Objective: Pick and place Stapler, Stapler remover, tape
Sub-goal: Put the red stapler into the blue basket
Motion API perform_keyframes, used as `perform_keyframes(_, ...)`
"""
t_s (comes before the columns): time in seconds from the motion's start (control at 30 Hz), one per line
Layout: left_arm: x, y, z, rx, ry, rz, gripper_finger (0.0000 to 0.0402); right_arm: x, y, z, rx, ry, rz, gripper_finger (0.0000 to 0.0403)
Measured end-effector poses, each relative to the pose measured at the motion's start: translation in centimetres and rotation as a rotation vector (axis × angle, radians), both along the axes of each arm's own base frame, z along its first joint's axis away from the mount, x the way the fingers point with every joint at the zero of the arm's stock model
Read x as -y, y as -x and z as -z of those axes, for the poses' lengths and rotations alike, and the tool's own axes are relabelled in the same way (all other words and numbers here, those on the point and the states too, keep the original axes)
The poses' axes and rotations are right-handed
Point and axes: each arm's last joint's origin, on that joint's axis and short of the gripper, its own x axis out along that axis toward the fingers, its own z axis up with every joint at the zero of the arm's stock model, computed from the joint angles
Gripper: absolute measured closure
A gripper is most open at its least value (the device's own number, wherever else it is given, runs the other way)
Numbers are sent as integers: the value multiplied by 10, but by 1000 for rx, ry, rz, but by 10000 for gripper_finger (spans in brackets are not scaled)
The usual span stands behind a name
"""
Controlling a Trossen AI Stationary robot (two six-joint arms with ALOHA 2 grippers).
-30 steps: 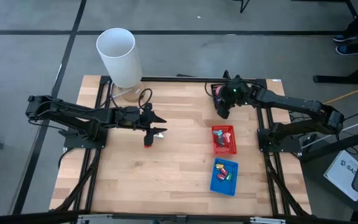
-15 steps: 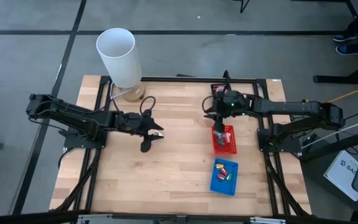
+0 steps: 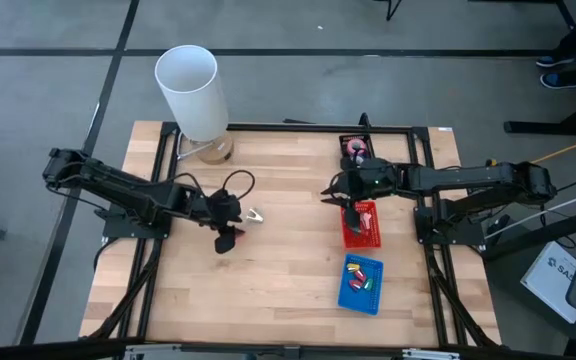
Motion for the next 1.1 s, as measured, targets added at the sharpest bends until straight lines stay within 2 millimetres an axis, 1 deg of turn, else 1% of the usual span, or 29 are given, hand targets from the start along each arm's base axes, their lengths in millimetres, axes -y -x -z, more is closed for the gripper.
perform_keyframes(0.17, 3, 6, 4, -65, 27, -43, 222, -2, -1, -2, 21, 1, -9, 302)
perform_keyframes(0.33, 7, 4, 10, -93, 4, -51, 222, -2, -2, -3, 34, 1, -7, 302)
perform_keyframes(0.67, 14, -7, 47, -267, -62, -59, 222, -2, -2, -3, 32, 3, -9, 302)
perform_keyframes(0.83, 15, -13, 64, -321, -74, -64, 222, -2, -2, -2, 28, 3, -9, 302)
perform_keyframes(0.93, 15, -15, 69, -340, -88, -68, 222, -2, -2, -2, 28, 3, -9, 302)
perform_keyframes(1.03, 16, -16, 71, -346, -86, -66, 234, -2, -2, -2, 29, 2, -8, 302)
perform_keyframes(1.1, 16, -16, 70, -336, -83, -67, 257, -2, -2, -2, 28, -2, -6, 302)
